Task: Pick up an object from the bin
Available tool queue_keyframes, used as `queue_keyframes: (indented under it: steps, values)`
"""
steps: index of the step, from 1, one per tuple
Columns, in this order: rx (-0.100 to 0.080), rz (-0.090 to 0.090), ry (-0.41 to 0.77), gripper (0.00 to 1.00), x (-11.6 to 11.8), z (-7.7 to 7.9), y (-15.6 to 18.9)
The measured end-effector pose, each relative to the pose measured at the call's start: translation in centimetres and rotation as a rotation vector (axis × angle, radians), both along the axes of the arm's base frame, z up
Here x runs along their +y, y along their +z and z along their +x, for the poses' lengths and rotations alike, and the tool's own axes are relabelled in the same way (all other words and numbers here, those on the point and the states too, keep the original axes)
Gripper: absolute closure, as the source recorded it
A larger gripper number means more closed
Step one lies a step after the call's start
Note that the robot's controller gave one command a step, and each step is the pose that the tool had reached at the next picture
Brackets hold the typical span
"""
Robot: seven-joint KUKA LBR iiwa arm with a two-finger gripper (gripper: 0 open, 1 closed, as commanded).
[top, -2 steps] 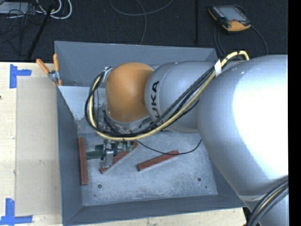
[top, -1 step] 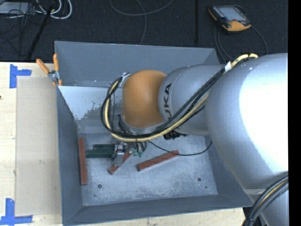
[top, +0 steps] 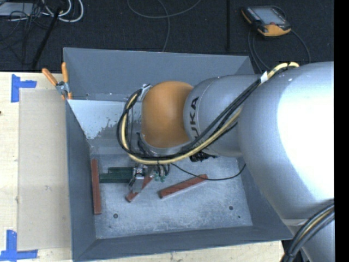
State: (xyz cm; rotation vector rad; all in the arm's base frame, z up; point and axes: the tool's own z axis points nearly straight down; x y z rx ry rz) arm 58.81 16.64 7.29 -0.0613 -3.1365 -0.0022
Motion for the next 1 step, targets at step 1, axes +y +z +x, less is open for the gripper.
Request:
queue_keyframes:
  steps: [1]
  values:
    - [-0.005,-0.001,-0.013,1.0,2.91,-0.31,13.18]
